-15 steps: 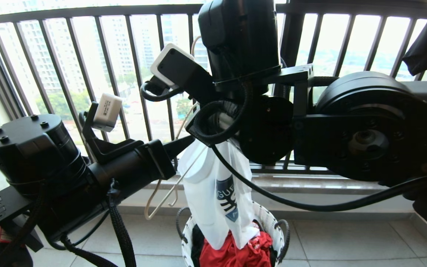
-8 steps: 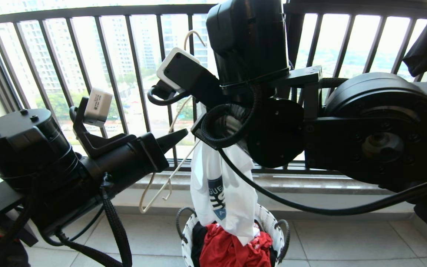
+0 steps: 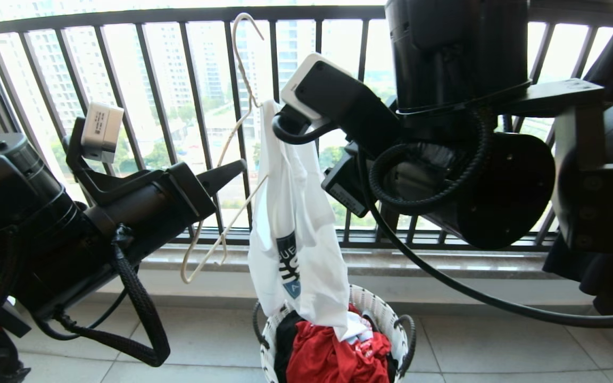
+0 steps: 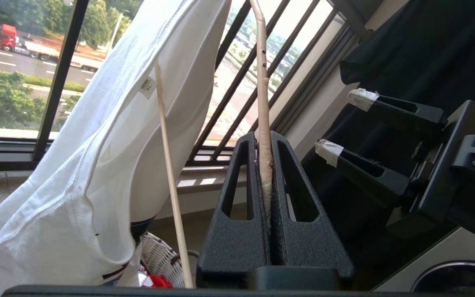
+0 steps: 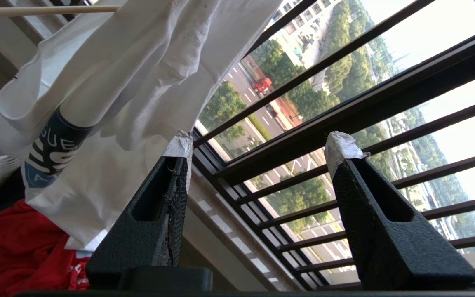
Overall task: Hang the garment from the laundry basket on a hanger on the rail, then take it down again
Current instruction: Hang the clothes on the clothes rack
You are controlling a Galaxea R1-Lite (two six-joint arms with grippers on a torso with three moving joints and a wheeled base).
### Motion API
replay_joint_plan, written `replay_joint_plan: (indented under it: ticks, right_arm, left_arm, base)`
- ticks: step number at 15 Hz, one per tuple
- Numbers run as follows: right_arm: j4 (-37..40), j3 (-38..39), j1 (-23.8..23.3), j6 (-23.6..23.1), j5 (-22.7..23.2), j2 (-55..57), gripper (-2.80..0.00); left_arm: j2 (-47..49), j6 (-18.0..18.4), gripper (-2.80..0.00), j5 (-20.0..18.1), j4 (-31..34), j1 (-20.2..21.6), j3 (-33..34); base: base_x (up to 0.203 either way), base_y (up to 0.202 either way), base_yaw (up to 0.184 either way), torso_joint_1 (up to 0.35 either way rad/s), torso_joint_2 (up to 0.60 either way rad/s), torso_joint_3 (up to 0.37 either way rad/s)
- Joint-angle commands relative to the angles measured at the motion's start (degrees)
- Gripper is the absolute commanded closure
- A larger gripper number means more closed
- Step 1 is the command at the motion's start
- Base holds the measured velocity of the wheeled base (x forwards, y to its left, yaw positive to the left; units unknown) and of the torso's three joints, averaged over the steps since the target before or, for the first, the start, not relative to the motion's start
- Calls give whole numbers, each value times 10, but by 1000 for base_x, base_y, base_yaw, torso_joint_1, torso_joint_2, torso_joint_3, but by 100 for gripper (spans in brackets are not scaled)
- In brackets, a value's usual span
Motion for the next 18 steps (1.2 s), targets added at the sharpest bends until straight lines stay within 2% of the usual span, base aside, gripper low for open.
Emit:
replay_joint_plan:
  ticks: [1, 6, 9, 11, 13, 16, 18]
  right_arm:
    - [-5, 18, -11, 34, -3, -25, 0]
    - [-7, 56, -35, 81, 12, -46, 0]
    - [-4, 67, -58, 101, 31, -57, 0]
    - [-5, 90, -68, 103, 45, -72, 0]
    - [-5, 115, -71, 132, 54, -86, 0]
    - [13, 142, -71, 183, 104, -107, 0]
    - [27, 145, -71, 233, 157, -107, 0]
  left_arm:
    - [-24, -11, 0, -16, -3, 1, 4]
    - [-38, -28, 0, -70, -3, 1, 24]
    - [-48, -38, 0, -135, -3, 16, 45]
    - [-64, -65, 0, -183, -4, 43, 50]
    - [-76, -85, 0, -220, -4, 65, 51]
    - [-81, -87, 0, -228, -4, 67, 53]
    - [-85, -87, 0, -234, -4, 67, 54]
  base:
    - [0, 0, 0, 0, 0, 0]
    - [0, 0, 0, 0, 0, 0]
    - [0, 0, 0, 0, 0, 0]
    - [0, 0, 0, 0, 0, 0]
    - [0, 0, 0, 0, 0, 0]
    - [0, 0, 0, 0, 0, 0]
    - [0, 0, 0, 0, 0, 0]
